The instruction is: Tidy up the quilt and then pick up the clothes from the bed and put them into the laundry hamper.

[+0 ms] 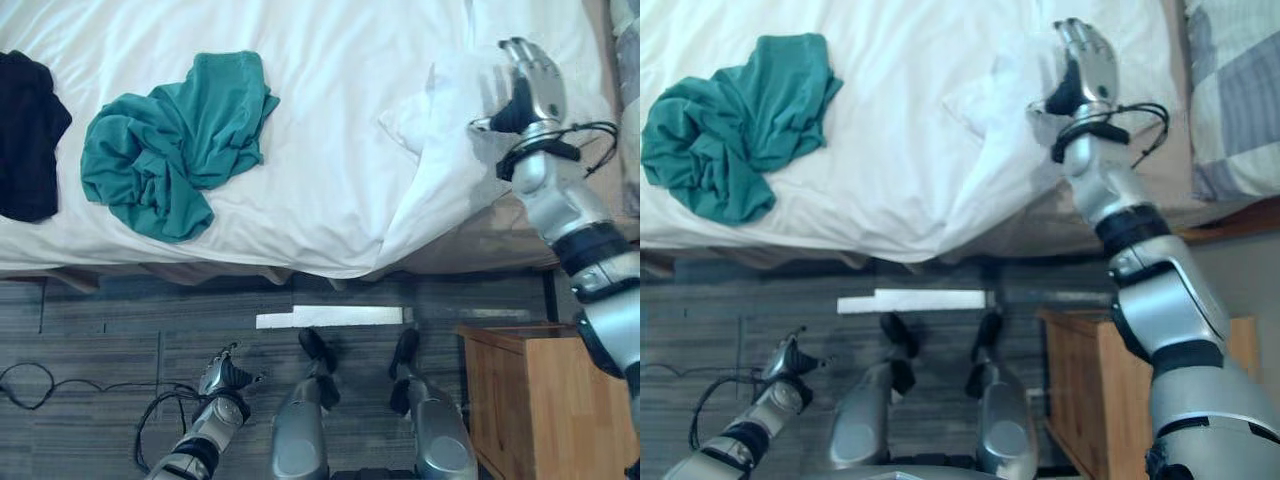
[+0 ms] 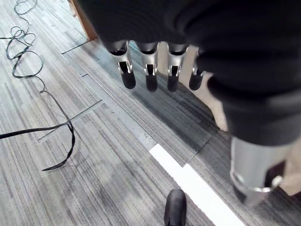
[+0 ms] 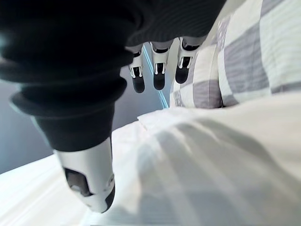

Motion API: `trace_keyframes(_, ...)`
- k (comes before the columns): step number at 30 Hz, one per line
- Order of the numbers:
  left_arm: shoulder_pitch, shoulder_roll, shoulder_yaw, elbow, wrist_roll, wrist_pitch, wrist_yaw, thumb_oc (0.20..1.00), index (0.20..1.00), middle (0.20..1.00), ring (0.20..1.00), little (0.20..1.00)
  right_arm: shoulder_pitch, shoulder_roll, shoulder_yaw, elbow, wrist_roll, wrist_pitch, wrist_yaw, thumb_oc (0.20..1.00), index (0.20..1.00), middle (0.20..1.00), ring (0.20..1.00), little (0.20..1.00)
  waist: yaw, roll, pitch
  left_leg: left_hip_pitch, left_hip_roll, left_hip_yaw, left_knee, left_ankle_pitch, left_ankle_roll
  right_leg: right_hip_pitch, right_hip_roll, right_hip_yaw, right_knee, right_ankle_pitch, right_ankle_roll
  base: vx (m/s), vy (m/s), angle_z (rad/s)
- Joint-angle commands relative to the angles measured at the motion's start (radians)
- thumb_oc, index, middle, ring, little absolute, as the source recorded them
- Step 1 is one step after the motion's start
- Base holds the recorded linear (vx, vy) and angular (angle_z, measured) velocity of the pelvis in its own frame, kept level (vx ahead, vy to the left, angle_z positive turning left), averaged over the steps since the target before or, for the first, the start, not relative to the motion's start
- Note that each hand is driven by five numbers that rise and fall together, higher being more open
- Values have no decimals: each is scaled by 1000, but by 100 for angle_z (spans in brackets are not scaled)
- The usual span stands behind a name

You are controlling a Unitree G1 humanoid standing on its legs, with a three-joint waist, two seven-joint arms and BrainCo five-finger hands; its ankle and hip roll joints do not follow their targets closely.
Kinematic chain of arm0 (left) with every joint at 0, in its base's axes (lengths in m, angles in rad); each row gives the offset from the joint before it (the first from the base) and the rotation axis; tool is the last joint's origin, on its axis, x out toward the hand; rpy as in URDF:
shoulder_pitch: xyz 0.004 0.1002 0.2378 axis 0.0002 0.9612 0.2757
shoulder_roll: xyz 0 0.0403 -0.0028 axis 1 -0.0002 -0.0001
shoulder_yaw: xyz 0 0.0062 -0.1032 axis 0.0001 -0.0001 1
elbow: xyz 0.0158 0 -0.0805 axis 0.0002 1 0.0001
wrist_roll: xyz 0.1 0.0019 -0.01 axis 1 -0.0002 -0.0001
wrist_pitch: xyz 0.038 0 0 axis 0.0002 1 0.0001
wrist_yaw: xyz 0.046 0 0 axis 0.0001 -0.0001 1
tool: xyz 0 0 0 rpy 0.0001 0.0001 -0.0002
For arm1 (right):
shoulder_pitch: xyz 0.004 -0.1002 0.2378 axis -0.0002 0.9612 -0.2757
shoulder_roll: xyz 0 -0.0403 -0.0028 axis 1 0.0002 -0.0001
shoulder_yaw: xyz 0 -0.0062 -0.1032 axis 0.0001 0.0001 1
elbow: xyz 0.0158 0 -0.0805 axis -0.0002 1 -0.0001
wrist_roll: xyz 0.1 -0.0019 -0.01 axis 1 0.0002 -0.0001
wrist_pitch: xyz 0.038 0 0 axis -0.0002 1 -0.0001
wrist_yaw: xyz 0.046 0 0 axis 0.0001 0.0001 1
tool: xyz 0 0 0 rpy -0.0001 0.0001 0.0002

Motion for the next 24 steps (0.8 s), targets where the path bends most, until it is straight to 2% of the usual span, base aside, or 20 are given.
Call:
trace_keyframes(1,-1,33,-47,19,3,-16,28,1000,1000,1000,1000,1000,-126,-17,42,57,8,-8,-36,1000,1000,1000,1000,1000,26,-12,5,29,133,-48,79,-125,-159,-28,-64,46,59,-177,80,0,0,0)
trace_keyframes(2,-22,32,-60,17,-3,-20,34,1000,1000,1000,1000,1000,-158,7,71,111,12,-9,-24,862,862,862,862,862,36,-4,27,4,142,-56,90,-118,-163,-51,-69,37,92,-183,79,-22,-33,3)
trace_keyframes(3,-27,37,-64,15,-5,-22,39,1000,1000,1000,1000,1000,-164,13,83,129,17,-10,-16,379,379,379,379,379,40,-2,36,-5,148,-59,96,-115,-165,-61,-73,33,112,-186,79,-13,-48,10)
trace_keyframes(4,-31,39,-67,14,-6,-23,40,1000,1000,1000,1000,1000,-163,19,96,148,18,-15,-6,200,200,200,200,200,43,-1,36,-18,153,-65,102,-114,-166,-71,-77,28,127,-191,77,-1,-46,14)
trace_keyframes(10,-47,38,-53,12,-18,-17,41,1000,1000,1000,1000,1000,-51,24,81,141,34,-31,13,200,200,200,200,200,35,-4,29,13,161,-81,111,-123,-172,-39,-81,8,139,-205,74,35,-4,18)
trace_keyframes(12,-38,31,-40,16,-8,-2,40,1000,1000,1000,1000,1000,64,23,44,66,33,-31,15,200,200,200,200,200,25,-13,5,46,153,-86,97,-133,-168,-12,-76,12,125,-206,73,66,41,9)
trace_keyframes(14,-15,15,-9,27,11,19,29,1000,1000,1000,1000,1000,268,15,-50,-41,40,-38,15,200,200,200,200,200,4,-26,-39,103,135,-90,71,-148,-162,38,-69,18,97,-205,74,120,50,4)
trace_keyframes(15,-3,8,-2,30,16,27,23,1000,1000,1000,1000,1000,357,22,-97,-72,53,-38,14,404,404,404,404,404,-3,-30,-54,123,127,-94,59,-152,-158,58,-66,19,83,-203,76,79,27,4)
trace_keyframes(16,0,9,-5,29,17,27,23,1000,1000,1000,1000,1000,366,21,-101,-79,52,-36,15,555,555,555,555,555,0,-31,-56,126,126,-94,57,-152,-158,61,-66,19,81,-202,76,91,32,5)
trace_keyframes(17,12,-2,3,32,24,35,19,1000,1000,1000,1000,1000,454,34,-144,-112,64,-36,14,1000,1000,1000,1000,1000,-8,-34,-73,148,115,-97,41,-156,-155,80,-62,22,66,-201,78,116,65,-2)
trace_keyframes(18,33,-21,19,38,31,47,8,1000,1000,1000,1000,1000,619,77,-221,-149,107,-44,12,1000,1000,1000,1000,1000,-28,-39,-101,187,99,-102,12,-159,-150,114,-58,27,40,-193,83,162,83,-1)
trace_keyframes(19,44,-31,26,44,34,54,-1,1000,1000,1000,1000,1000,697,98,-264,-166,131,-49,14,1000,1000,1000,1000,1000,-36,-44,-118,207,88,-104,-6,-160,-145,132,-56,29,25,-189,86,145,94,-2)
trace_keyframes(22,67,-44,44,54,39,62,-9,1000,1000,1000,1000,1000,827,118,-341,-198,163,-59,-3,1000,1000,1000,1000,1000,-55,-52,-149,245,72,-99,-39,-160,-138,159,-55,35,3,-179,92,88,69,-9)
trace_keyframes(24,85,-64,78,70,40,75,-18,1000,1000,1000,1000,1000,996,160,-416,-224,178,-68,-4,1000,1000,1000,1000,1000,-86,-60,-187,281,58,-94,-69,-164,-129,183,-49,46,-20,-175,98,117,100,-9)
